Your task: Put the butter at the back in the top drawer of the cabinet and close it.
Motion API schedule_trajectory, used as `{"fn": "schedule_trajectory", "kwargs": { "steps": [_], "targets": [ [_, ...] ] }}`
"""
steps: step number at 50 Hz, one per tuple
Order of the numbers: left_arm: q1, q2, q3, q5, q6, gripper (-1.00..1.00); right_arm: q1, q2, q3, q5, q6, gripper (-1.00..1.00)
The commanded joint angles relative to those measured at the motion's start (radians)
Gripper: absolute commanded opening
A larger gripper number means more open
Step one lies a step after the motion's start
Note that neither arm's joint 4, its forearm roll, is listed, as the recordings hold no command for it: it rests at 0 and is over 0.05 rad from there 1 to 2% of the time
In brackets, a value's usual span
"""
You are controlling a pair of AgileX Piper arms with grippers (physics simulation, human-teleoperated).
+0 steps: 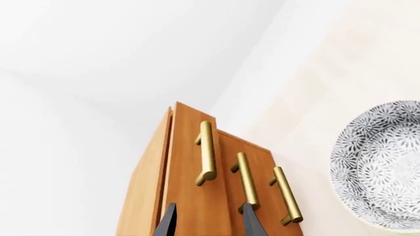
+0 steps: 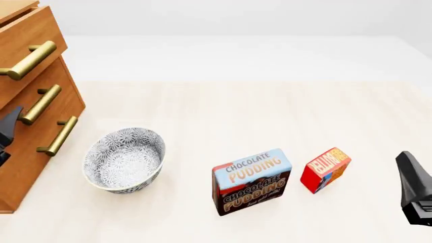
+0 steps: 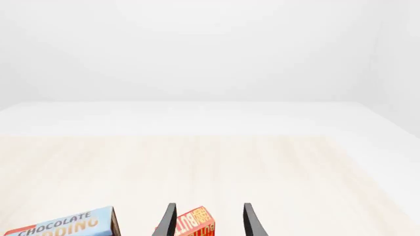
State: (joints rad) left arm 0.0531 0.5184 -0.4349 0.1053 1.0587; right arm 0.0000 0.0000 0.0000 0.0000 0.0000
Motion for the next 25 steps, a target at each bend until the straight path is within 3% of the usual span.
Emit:
{"fn": "schedule_trajectory", "kwargs": {
  "steps": [1,25],
  "targets": [
    [0.017,0.018,0.01,-0.029,0.036,1.0,0.0,0.0,0.0,0.0,0.0,1.0],
    [0.016,0.092,-0.011,-0.108,0.117,1.0,0.0,0.0,0.0,0.0,0.0,1.0]
  ]
}}
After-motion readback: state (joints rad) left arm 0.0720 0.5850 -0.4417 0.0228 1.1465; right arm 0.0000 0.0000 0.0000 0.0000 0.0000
